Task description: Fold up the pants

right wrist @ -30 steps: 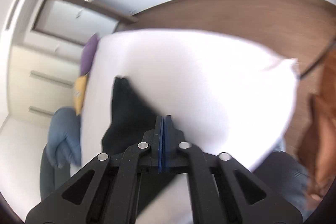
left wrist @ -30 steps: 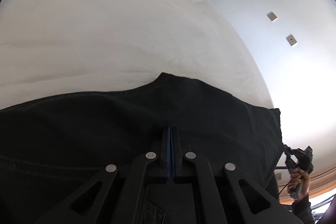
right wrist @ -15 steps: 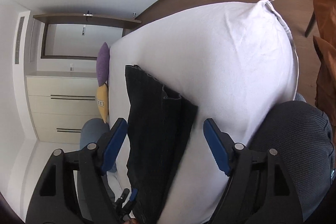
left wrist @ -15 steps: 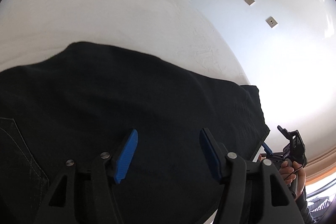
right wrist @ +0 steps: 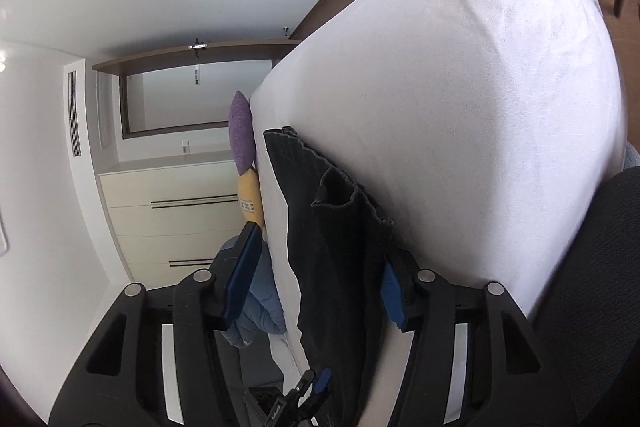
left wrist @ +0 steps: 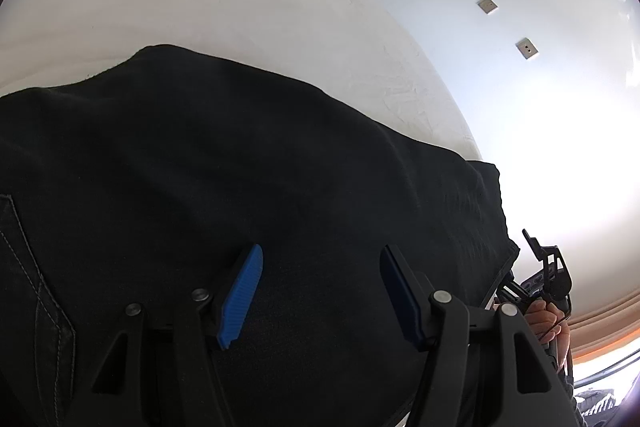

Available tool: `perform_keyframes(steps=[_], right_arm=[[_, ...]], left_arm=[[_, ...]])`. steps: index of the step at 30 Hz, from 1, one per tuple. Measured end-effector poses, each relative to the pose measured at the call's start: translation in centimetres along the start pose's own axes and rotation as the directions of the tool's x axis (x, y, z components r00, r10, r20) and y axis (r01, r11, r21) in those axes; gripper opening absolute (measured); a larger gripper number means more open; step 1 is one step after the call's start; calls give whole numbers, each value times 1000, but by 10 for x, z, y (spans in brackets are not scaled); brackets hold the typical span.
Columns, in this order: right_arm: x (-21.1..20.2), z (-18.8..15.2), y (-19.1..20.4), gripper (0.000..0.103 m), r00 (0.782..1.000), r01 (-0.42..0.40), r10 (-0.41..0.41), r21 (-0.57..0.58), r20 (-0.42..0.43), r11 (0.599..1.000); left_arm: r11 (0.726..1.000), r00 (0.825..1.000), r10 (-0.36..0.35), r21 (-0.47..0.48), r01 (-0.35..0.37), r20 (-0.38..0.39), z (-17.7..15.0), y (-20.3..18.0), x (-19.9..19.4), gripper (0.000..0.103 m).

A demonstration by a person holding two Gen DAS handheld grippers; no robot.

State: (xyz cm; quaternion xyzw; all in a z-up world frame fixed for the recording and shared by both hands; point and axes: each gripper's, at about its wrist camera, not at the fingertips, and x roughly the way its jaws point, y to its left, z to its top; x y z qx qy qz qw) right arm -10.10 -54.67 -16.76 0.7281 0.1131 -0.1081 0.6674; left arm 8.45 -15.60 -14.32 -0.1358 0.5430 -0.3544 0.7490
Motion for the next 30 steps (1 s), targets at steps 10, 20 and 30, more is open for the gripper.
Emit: perform_keyframes(steps=[10,20,30], right_arm=[[15,-15,46,10,985,171,-165,-257,44,951],[103,-233,149,10,915,80,-395,-927,-77,367],[133,-325,89,10,826,48,-563,-994,-14,96]], left_arm=[[998,999,-33,-53,34,24,-3,7,-8,64],[970,975,-162,-159,186,153,-9,26,-49,100],[895,936,-311,-281,346,164,-14,33,-45,103]])
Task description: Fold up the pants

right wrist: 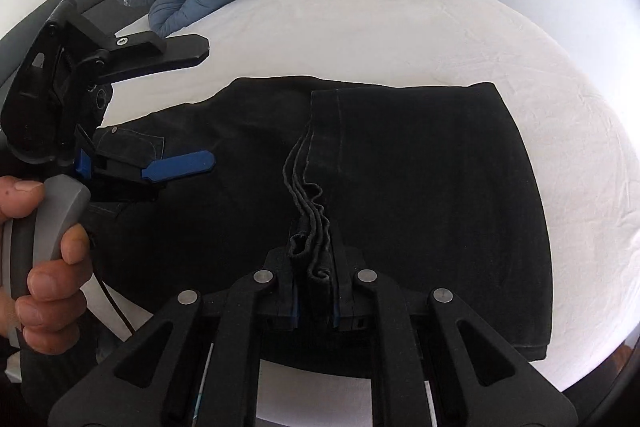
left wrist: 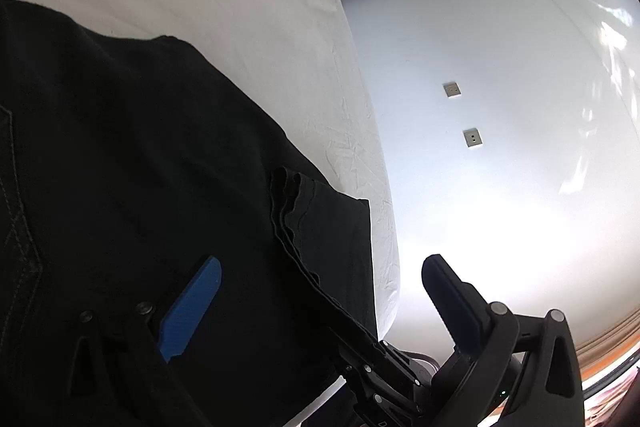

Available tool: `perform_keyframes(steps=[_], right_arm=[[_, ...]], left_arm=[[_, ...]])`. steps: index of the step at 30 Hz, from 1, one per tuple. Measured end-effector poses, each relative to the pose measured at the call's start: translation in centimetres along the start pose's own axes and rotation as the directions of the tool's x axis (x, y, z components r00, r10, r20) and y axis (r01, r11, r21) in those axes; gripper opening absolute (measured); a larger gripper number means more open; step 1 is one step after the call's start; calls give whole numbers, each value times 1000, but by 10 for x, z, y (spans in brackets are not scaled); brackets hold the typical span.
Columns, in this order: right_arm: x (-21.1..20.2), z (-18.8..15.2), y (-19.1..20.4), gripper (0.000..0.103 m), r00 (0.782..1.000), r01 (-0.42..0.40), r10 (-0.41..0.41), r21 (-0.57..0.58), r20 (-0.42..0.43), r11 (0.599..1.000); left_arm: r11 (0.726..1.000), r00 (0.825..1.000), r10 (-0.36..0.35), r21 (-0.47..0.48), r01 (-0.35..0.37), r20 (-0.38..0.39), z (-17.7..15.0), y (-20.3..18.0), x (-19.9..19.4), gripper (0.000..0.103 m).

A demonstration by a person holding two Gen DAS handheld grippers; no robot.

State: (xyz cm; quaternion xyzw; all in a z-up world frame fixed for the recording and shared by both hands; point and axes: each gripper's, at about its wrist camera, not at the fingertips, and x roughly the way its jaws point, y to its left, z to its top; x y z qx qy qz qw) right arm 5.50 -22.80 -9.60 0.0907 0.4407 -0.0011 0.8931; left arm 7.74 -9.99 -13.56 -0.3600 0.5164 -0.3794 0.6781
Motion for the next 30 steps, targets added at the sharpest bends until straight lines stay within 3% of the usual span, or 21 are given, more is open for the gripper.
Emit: perform_keyframes(steps=[10,12,13,14,17,23,30], right_arm=[[-17,1,20,10,997,33,-29,-60,67,998],[-22,-1,28,10,997,28,-23,-77,70,997],[-24,-2,32,10,997,27,-20,-88,72,996],[-27,-2,36,10,997,26,-19,-97,72,995],[-39,1,46,10,997,19,-10,-117,77,993],[-41,3,80,10,996,-54,64,-170,57,984],[-12,-9,128,10,991,-131,125,-198,-43,971]], left_arm=[[994,986,102,44,-97,-130,10,-19,55,100],[995,981,91,59,-82,-172,14,-24,65,79],[994,975,99,73,-86,-197,17,-26,69,52],[991,970,118,88,-101,-210,19,-28,72,33],[979,960,165,160,-130,-228,29,-35,67,9],[915,916,310,343,-214,-254,52,-39,41,10],[871,878,421,371,-321,-229,72,-4,12,10]])
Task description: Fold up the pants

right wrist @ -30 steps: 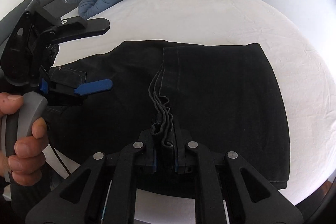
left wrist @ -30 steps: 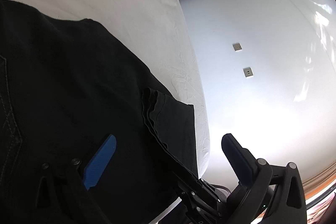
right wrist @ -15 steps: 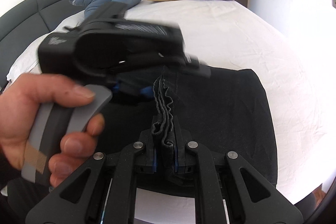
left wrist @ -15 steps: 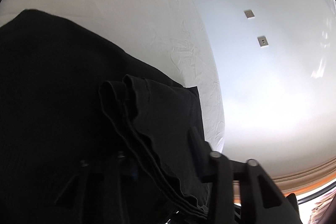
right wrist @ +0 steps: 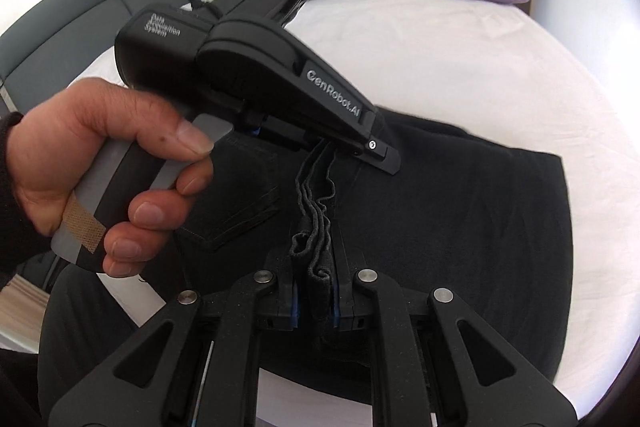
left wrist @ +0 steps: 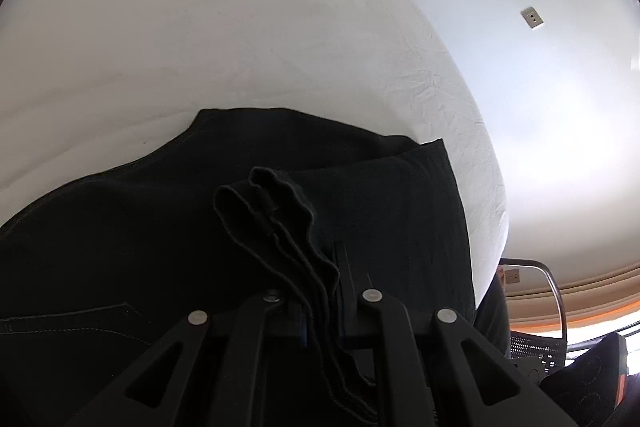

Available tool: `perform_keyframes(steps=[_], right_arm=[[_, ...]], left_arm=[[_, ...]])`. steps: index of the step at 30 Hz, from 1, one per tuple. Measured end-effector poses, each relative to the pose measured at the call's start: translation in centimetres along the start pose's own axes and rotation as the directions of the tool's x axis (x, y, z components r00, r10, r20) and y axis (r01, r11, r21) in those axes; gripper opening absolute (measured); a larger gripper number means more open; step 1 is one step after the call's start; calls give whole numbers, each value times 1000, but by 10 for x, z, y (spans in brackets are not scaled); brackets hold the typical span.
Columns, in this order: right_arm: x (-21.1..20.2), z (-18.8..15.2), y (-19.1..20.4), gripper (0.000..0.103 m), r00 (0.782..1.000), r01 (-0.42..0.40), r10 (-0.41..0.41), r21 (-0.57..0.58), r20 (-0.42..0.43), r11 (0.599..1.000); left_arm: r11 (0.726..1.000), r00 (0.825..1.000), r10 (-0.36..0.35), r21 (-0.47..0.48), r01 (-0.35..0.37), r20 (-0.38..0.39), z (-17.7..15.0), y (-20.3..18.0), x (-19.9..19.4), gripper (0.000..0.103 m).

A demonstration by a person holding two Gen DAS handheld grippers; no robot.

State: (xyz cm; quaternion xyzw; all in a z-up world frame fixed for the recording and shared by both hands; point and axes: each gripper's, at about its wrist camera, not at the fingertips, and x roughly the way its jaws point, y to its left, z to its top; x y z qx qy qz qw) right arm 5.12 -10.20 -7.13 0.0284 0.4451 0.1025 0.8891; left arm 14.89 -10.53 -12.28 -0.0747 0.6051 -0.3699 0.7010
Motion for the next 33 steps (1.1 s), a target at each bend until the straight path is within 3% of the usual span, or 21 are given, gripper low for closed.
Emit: perform_keyframes(steps=[4,7,12,15,16,17,18,20,24,27,29,31,32,33], right_arm=[[14,-8,9,10,999,-16,16,9,-47,1000],[20,-11,13,10,997,-19,20,17,-75,1000],[31,-17,13,15,992,-17,22,42,-127,999],[29,-24,3,20,986,-60,77,114,-149,992],[23,-24,-1,23,981,-95,116,139,-158,986],[14,-28,-6,37,972,-141,169,170,-161,975],[3,-33,-11,61,964,-183,216,208,-153,961],[-24,-41,-25,75,950,-263,299,276,-96,924],[-74,-56,-77,74,900,-406,435,373,8,834],[-85,-26,-137,64,893,-434,441,431,90,791],[-93,-26,-184,58,892,-436,433,494,127,752],[-93,-23,-227,55,876,-468,449,542,178,698],[-95,-21,-247,51,870,-478,452,558,195,679],[-91,-19,-262,51,849,-511,483,572,216,642]], left_arm=[[1000,1000,14,-8,-14,-2,-4,17,0,10],[1000,1000,23,-8,-23,3,7,8,4,11],[999,999,53,7,-53,8,10,13,7,24],[997,995,78,5,-78,60,9,16,-3,55],[994,990,110,9,-112,90,8,14,-11,73],[989,983,141,17,-144,120,6,14,-19,86],[983,972,176,21,-182,153,3,13,-28,90],[971,951,233,-2,-238,204,0,12,-42,92],[968,926,238,13,-252,292,-16,-17,-60,91],[962,934,230,78,-260,272,-33,-46,-41,90],[959,951,228,119,-256,208,-48,-59,-14,85],[957,958,245,122,-263,148,-63,-62,10,80],[948,951,272,128,-291,147,-72,-65,16,80],[930,936,310,150,-334,166,-80,-70,19,80]])
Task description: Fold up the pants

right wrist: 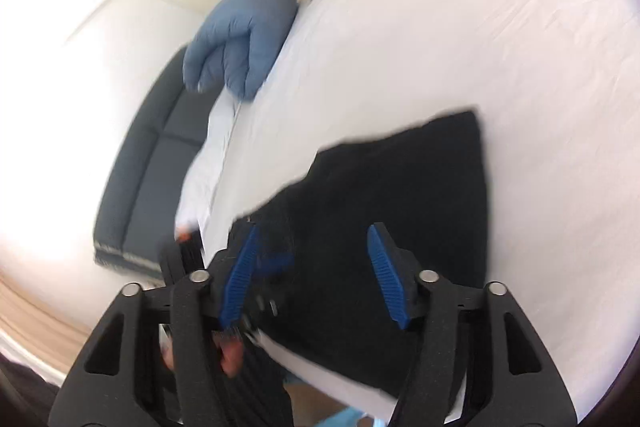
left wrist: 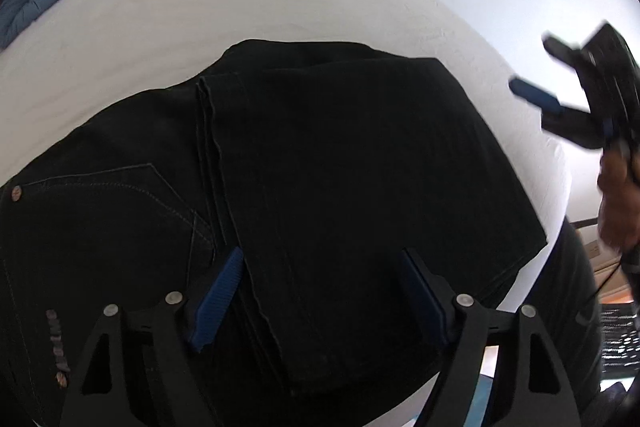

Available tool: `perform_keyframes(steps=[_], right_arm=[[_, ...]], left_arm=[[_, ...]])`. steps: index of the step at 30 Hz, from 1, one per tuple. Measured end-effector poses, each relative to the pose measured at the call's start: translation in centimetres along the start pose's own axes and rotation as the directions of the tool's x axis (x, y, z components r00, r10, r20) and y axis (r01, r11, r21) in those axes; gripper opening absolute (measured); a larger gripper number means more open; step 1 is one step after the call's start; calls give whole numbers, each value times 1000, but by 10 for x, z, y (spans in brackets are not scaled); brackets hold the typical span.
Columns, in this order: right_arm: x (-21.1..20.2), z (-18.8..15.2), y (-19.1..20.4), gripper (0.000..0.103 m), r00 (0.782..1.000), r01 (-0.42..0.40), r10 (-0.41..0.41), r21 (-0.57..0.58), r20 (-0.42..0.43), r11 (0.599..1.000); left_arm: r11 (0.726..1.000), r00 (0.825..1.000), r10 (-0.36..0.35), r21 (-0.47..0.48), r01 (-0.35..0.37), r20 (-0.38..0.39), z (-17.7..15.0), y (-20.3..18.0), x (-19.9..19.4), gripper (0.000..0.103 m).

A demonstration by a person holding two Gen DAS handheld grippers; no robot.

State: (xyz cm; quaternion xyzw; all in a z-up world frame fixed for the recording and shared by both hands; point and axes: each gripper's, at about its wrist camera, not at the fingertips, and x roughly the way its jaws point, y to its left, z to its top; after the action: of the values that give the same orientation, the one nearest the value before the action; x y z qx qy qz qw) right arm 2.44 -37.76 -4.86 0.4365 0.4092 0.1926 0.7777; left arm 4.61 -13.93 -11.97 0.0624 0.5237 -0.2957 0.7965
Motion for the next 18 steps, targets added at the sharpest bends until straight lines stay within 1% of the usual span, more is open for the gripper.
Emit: perform_keyframes(steps=[1,2,4,5,6,7,8,9,10,11,14,16,18], right_arm=[[0,9,-10,51,998,-57,57,28,-5,998],[2,18,-18,51,996,-91,92,44,-6,995],[15,29,-33,51,992,-124,126,72,-30,990],[23,31,-45,51,992,-104,110,95,-59,990],[31,30,-53,51,993,-66,76,113,-88,991],[48,35,-56,51,990,-48,64,120,-128,992],[58,29,-61,51,981,-45,67,121,-182,992],[63,20,-67,48,973,-18,43,113,-225,993],[65,9,-68,48,973,-8,27,83,-230,996],[61,9,-69,48,976,-21,33,58,-214,998],[47,-18,-70,48,967,-56,77,94,-243,994],[31,-40,-67,48,961,-55,73,77,-265,996],[28,-65,-60,48,955,-59,75,62,-288,996]], left_arm=[[999,999,33,21,-33,-4,-5,-5,0,80],[998,998,56,29,-55,-11,-10,-7,1,81],[999,999,52,-11,-52,-7,-17,-3,-2,81],[998,999,48,-27,-48,-7,-20,-2,-3,81],[998,999,52,-25,-52,-8,-23,-3,-3,81],[998,998,61,-15,-62,-8,-25,-5,-3,81],[998,998,69,-8,-69,-7,-27,-6,-3,81],[997,997,73,-8,-73,-5,-29,-7,-2,82],[997,997,72,-19,-72,0,-31,-7,-2,82],[997,998,69,-28,-69,4,-32,-7,-3,82],[997,998,67,-24,-67,16,-36,-7,-3,82],[998,998,64,-22,-64,22,-38,-3,-2,82],[998,998,65,-22,-64,27,-42,-4,-3,82]])
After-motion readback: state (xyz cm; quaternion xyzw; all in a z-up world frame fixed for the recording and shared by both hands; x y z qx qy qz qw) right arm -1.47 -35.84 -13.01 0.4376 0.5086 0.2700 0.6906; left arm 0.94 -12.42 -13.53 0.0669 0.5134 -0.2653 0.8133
